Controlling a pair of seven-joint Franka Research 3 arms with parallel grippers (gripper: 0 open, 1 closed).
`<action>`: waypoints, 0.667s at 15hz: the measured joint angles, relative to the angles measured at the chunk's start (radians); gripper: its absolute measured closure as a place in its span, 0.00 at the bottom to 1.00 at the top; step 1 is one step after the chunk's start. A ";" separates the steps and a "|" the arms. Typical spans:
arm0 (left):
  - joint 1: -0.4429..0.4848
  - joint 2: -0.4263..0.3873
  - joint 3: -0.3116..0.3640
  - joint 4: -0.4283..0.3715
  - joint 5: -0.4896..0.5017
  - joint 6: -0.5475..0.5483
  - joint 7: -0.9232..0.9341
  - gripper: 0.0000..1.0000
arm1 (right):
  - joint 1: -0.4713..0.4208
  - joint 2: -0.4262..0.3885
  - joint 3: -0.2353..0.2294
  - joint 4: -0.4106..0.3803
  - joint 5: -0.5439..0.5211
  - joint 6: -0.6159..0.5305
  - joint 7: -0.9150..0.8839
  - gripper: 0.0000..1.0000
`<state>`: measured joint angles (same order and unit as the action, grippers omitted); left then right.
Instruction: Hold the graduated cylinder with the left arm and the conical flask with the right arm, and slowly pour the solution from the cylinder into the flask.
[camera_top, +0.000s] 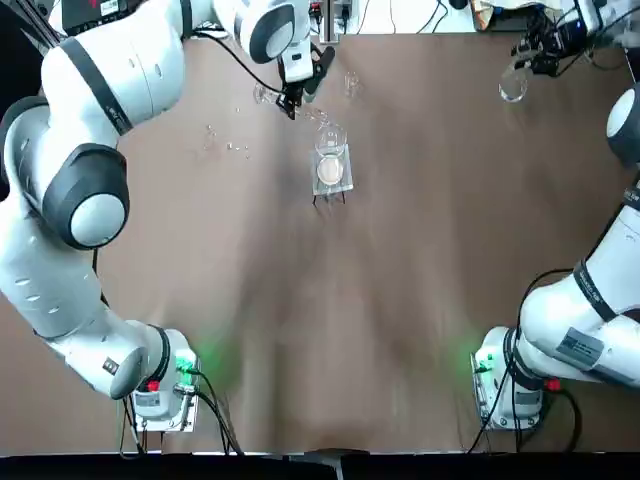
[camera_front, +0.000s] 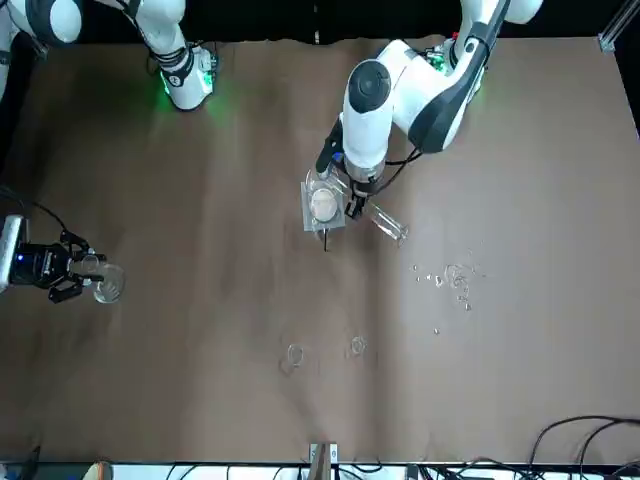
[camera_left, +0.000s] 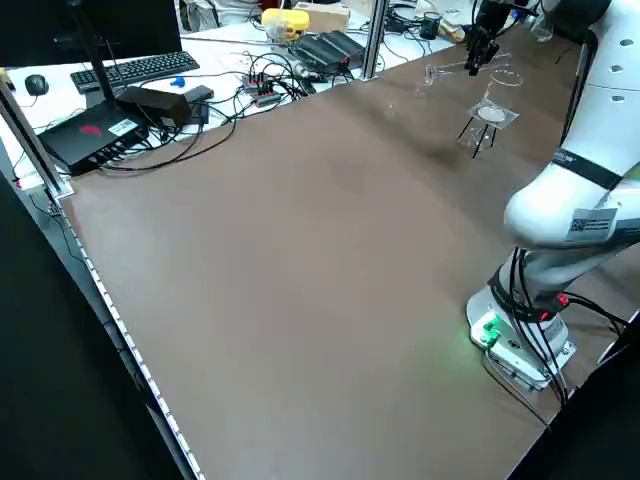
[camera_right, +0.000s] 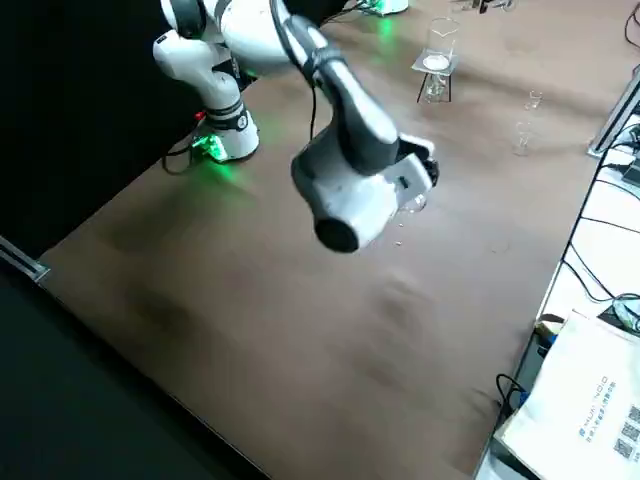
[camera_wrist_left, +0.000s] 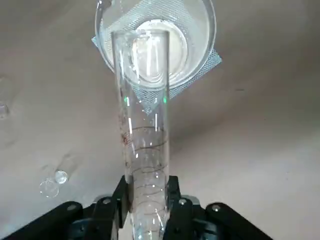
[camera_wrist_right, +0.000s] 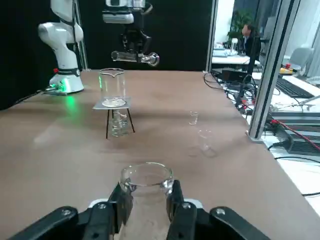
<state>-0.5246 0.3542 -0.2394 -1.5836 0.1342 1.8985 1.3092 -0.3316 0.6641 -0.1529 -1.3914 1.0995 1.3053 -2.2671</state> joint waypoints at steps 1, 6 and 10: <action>-0.006 0.000 0.000 0.000 0.011 0.000 -0.004 0.66 | 0.013 -0.016 0.000 0.008 -0.001 0.010 0.026 0.61; -0.022 0.000 0.000 0.000 0.061 0.000 -0.034 0.66 | 0.047 -0.086 0.000 0.013 -0.033 0.022 0.091 0.61; -0.023 0.000 0.000 0.000 0.116 -0.012 -0.081 0.66 | 0.129 -0.141 0.002 0.014 -0.109 0.080 0.191 0.61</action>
<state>-0.5477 0.3542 -0.2395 -1.5838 0.2501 1.8863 1.2278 -0.2030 0.5228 -0.1512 -1.3771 0.9910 1.3852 -2.0757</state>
